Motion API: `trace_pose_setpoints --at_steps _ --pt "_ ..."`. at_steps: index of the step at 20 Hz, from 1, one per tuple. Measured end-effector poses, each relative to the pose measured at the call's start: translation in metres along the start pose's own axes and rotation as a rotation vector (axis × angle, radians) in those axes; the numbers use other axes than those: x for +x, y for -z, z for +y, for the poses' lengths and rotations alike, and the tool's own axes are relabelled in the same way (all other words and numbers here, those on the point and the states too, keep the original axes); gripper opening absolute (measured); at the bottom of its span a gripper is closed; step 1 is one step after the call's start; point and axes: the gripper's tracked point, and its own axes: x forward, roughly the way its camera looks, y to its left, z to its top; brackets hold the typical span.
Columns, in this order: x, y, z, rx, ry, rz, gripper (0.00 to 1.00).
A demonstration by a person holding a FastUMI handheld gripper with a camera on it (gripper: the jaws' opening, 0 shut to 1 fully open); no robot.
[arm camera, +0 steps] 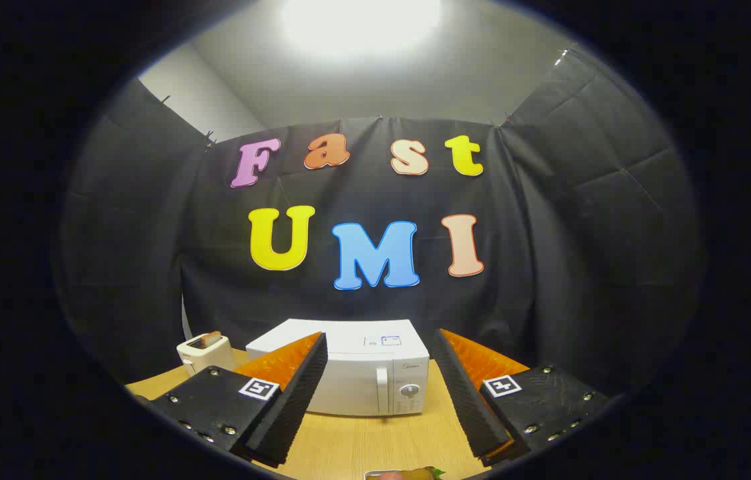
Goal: Open the microwave, put the food inside, and close the microwave door.
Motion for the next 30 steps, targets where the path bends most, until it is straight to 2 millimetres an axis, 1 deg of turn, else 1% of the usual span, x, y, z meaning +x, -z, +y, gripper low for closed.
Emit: trace_pose_setpoints --at_steps 2,3,7,10,13,15,20,25,28,30 --pt "0.002 0.009 0.002 -0.009 -0.024 0.024 0.96" --pt "0.004 0.007 0.001 -0.013 -0.028 0.025 0.96" --pt "0.011 -0.007 0.007 -0.023 -0.038 -0.021 0.96" --pt "0.018 -0.007 0.014 -0.058 -0.041 -0.027 0.96" --pt "0.020 -0.011 0.023 -0.024 -0.052 -0.044 0.96" --pt "0.022 -0.013 0.024 -0.042 -0.055 -0.057 0.96" --pt "0.030 -0.007 0.018 -0.079 -0.052 -0.050 0.96" --pt "0.038 0.000 0.002 -0.078 -0.026 -0.046 0.96" --pt "0.046 0.003 -0.009 -0.091 -0.011 -0.053 0.96" --pt "0.052 0.009 -0.016 -0.077 0.000 -0.044 0.96"
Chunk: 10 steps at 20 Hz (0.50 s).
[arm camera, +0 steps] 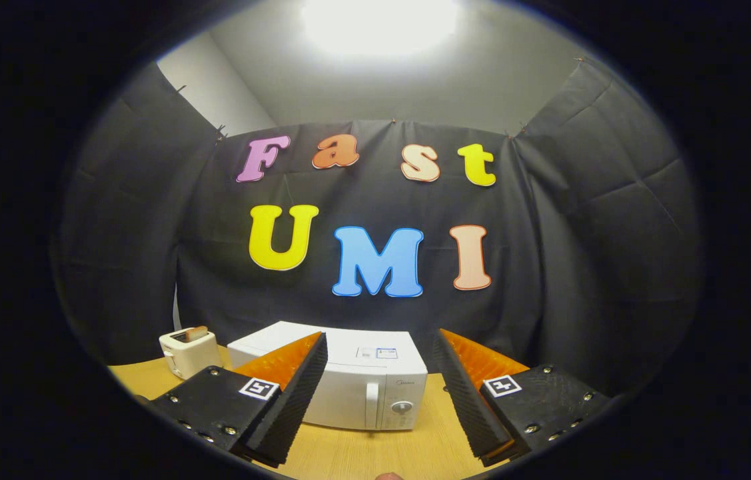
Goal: Open the microwave, put the food inside, and close the microwave door.
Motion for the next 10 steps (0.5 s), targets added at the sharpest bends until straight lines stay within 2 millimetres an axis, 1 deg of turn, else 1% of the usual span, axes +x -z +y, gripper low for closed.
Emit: trace_pose_setpoints --at_steps 2,5,10 --pt "0.009 0.011 -0.006 0.024 0.006 0.022 0.96" --pt "0.026 0.034 -0.017 0.028 0.019 0.068 0.96" --pt "0.056 0.070 -0.016 0.045 -0.017 0.151 0.96"
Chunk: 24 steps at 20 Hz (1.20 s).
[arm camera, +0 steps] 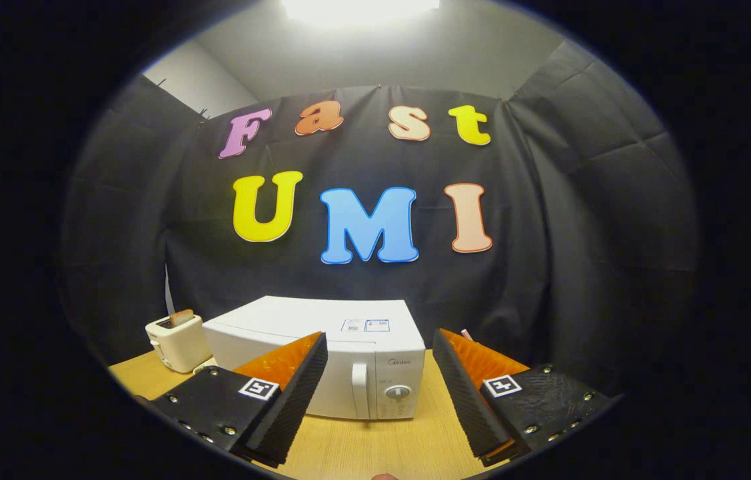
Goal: Open the microwave, put the food inside, and close the microwave door.
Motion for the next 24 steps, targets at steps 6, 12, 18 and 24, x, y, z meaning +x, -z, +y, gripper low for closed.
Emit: trace_pose_setpoints --at_steps 6,12,18,24 --pt "0.044 0.027 0.008 -0.016 0.004 0.045 0.96" --pt "0.084 0.060 0.026 -0.029 -0.018 0.119 0.96" --pt "0.108 0.092 0.035 -0.034 -0.016 0.186 0.96" --pt "0.120 0.126 0.036 -0.016 -0.013 0.265 0.94"
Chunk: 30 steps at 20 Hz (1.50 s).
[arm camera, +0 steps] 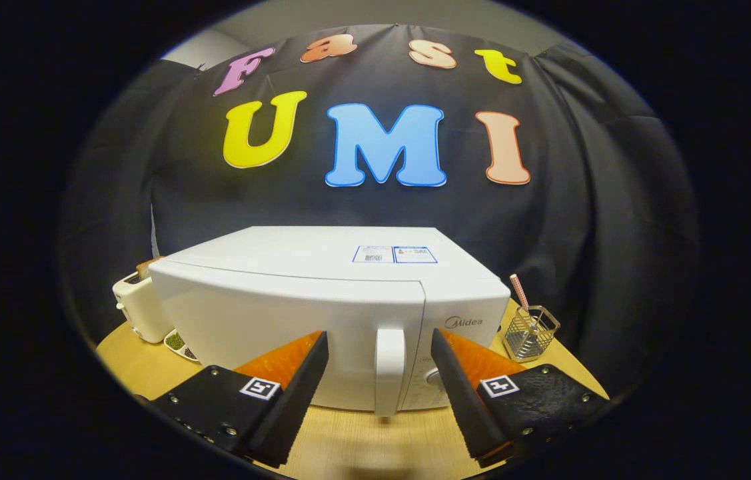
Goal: Open the microwave, put the food inside, and close the microwave door.
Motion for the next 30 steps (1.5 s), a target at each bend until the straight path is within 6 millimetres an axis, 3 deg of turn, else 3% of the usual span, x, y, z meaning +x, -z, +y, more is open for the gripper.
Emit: trace_pose_setpoints --at_steps 2,4,6,8,9,12,13,14,15,30 --pt "0.007 0.011 -0.001 0.006 0.000 0.038 0.76" --pt "0.012 0.018 0.001 0.013 -0.008 0.064 0.75" --pt "0.016 0.020 -0.004 0.015 0.013 0.074 0.67" --pt "0.020 0.027 -0.008 0.031 0.032 0.094 0.53" --pt "0.019 0.030 -0.008 0.043 0.023 0.105 0.31" --pt "0.023 0.037 -0.009 0.073 0.019 0.145 0.30" --pt "0.020 0.039 -0.007 0.069 0.022 0.158 0.22" --pt "0.021 0.039 -0.005 0.064 0.032 0.152 0.22" --pt "0.022 0.039 -0.006 0.058 0.035 0.155 0.12" --pt "0.008 0.035 -0.006 0.007 0.042 0.198 0.13"
